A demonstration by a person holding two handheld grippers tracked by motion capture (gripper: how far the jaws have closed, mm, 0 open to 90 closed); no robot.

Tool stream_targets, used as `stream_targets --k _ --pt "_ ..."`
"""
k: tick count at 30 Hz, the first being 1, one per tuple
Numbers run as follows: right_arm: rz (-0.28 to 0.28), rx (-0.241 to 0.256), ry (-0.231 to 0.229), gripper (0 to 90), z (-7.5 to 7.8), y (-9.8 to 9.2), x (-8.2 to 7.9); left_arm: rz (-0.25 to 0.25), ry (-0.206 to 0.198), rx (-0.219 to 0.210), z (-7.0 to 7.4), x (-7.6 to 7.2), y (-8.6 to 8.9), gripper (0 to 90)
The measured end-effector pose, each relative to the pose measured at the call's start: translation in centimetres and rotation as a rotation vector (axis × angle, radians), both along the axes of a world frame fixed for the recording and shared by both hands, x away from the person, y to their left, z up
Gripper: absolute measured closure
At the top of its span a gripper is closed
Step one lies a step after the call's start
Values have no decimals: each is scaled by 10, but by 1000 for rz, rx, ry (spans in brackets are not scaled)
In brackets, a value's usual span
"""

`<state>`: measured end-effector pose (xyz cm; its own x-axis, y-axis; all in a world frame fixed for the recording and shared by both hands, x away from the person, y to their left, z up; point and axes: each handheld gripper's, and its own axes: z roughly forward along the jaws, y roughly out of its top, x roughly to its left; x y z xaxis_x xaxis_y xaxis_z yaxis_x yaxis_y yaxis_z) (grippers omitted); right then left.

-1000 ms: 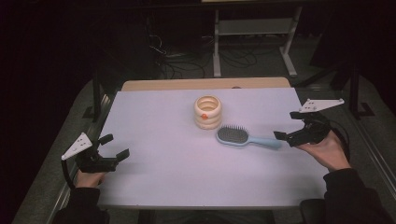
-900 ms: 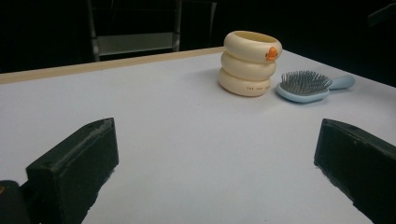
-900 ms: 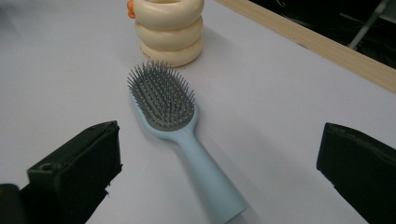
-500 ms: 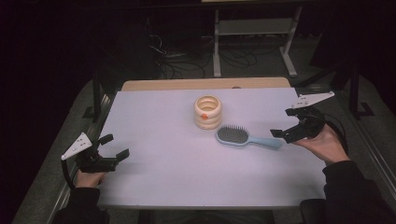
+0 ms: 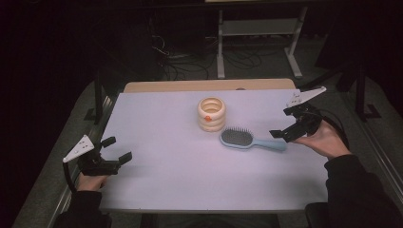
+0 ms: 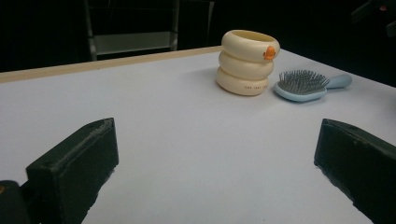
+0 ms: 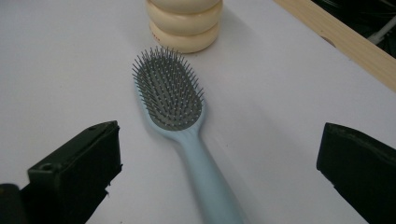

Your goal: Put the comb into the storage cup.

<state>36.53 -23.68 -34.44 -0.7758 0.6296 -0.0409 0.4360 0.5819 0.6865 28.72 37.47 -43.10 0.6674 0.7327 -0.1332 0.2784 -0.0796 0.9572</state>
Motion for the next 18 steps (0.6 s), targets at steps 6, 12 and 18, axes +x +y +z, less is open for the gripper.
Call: stream_targets --k 6,12,18 --pt "14 -13 13 0 -5 3 9 0 0 0 0 0 0 0" --pt "19 -29 41 0 -12 4 16 0 1 -1 0 1 0 0" --pt "22 -48 70 0 -21 5 26 0 0 -2 0 1 0 0"
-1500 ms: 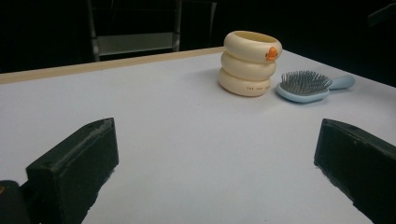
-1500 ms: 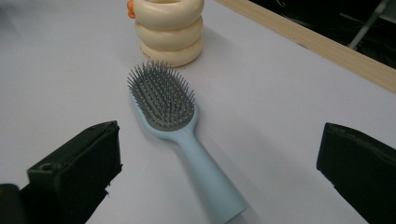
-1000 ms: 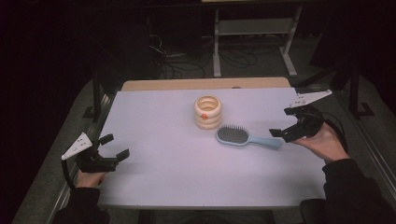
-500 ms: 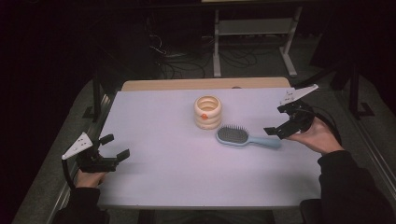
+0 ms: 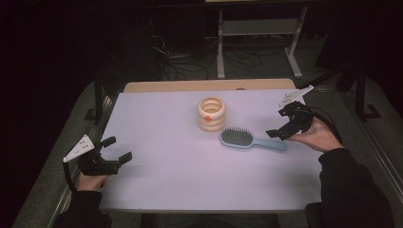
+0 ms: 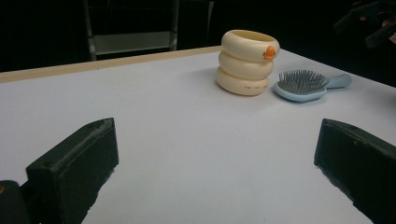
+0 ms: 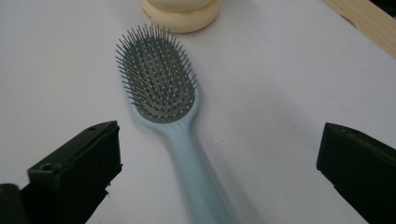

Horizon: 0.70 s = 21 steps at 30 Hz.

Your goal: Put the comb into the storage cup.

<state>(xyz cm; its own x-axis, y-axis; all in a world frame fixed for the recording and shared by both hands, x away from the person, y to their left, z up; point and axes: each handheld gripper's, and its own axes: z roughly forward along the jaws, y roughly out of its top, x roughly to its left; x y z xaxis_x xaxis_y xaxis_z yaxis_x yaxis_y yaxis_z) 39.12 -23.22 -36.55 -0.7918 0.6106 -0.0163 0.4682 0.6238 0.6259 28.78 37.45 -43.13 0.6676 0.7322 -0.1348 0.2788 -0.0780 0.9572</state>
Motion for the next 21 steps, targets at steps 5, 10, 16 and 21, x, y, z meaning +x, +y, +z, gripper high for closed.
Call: stream_targets --k 5,10,16,21 --pt "-3 -8 17 0 -6 1 6 -3 1 1 0 0 0 0" --pt "11 -32 29 0 -12 4 10 -2 1 0 0 0 0 0" --pt "31 -56 43 0 -19 10 12 -4 1 -1 0 0 0 0" --pt "62 -94 65 0 -26 18 14 -4 1 1 0 0 0 0"
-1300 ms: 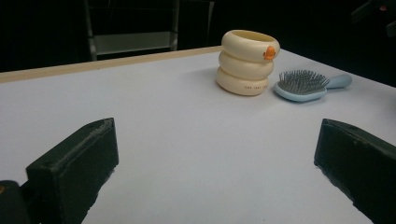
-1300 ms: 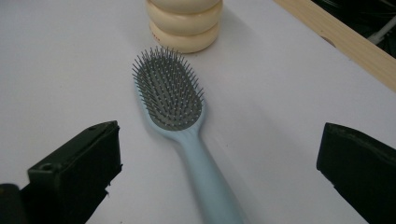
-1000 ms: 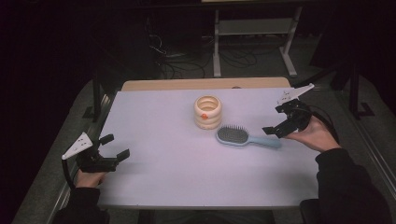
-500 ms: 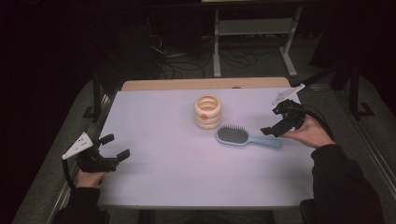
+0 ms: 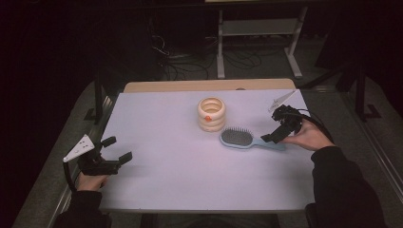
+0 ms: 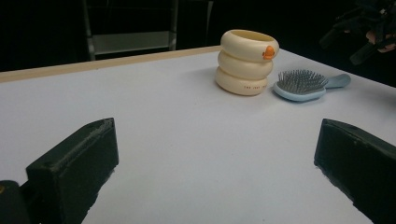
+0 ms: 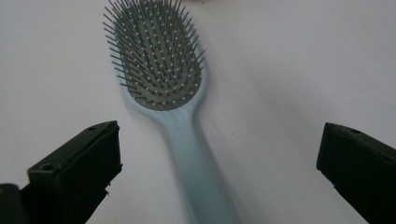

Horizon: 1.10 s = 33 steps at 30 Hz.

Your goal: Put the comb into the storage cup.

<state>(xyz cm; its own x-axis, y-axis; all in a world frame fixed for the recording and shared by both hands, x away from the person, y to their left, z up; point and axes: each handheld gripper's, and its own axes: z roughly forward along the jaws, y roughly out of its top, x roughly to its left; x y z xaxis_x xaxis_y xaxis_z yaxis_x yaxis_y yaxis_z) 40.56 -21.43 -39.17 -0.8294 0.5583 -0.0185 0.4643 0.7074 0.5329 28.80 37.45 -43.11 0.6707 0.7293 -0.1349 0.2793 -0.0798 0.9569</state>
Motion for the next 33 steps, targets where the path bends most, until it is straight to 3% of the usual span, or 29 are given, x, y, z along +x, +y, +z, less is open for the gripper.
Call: stream_targets --k 17,33 --pt "72 -105 54 0 -23 21 3 -6 5 3 0 1 0 0" --pt "145 -149 86 163 -34 28 6 -5 6 4 -1 0 -1 0"
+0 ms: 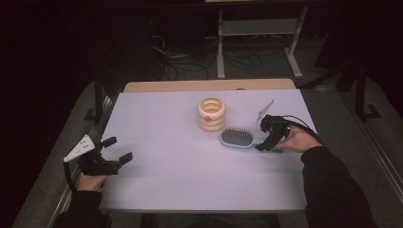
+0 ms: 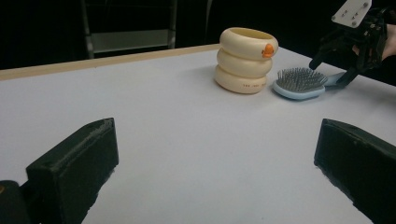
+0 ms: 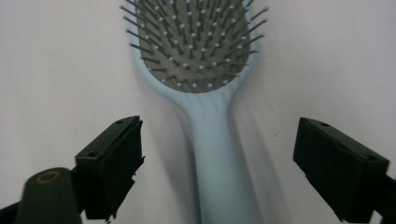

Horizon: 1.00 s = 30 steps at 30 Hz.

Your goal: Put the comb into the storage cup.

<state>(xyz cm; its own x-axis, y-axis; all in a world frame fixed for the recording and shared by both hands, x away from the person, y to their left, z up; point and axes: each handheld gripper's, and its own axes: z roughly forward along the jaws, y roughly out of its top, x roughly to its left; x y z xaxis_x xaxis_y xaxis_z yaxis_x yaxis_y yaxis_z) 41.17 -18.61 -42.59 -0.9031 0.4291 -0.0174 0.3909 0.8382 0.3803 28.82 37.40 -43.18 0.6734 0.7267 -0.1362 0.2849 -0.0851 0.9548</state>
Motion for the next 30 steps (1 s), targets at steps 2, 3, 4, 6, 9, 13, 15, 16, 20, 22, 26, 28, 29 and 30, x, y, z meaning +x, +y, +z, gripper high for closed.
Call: stream_targets --k 2,3,4,6,9,13,15,16,20,22,26,28,29,30 --pt "9 -4 4 183 -1 1 0 -1 1 0 0 0 0 0" --pt "16 -7 7 201 -2 1 0 -1 1 0 0 0 0 0" --pt "19 -7 10 217 -2 1 0 -1 1 1 0 0 0 0" --pt "22 -9 21 259 -3 2 0 -1 0 1 0 0 0 0" --pt "27 -10 20 304 -4 3 1 -1 -1 0 0 0 0 0" --pt "45 -6 4 366 -5 7 1 -1 -1 0 0 0 0 0" --pt "51 -8 3 401 -6 8 2 -2 -1 0 0 0 0 0" --pt "52 -9 4 416 -6 8 3 -2 0 -1 0 0 0 0" --pt "41 -26 23 459 -11 8 5 -2 0 1 0 0 0 0" --pt "41 -32 29 508 -12 8 6 -2 1 2 0 0 0 0" --pt "47 -34 32 621 -12 7 6 -2 1 4 0 0 0 0" --pt "63 -41 17 641 -12 7 5 -1 1 4 0 0 0 0" --pt "68 -45 14 653 -12 7 4 -1 1 4 0 0 0 0" --pt "79 -44 18 664 -12 8 3 -2 1 5 0 0 0 0"
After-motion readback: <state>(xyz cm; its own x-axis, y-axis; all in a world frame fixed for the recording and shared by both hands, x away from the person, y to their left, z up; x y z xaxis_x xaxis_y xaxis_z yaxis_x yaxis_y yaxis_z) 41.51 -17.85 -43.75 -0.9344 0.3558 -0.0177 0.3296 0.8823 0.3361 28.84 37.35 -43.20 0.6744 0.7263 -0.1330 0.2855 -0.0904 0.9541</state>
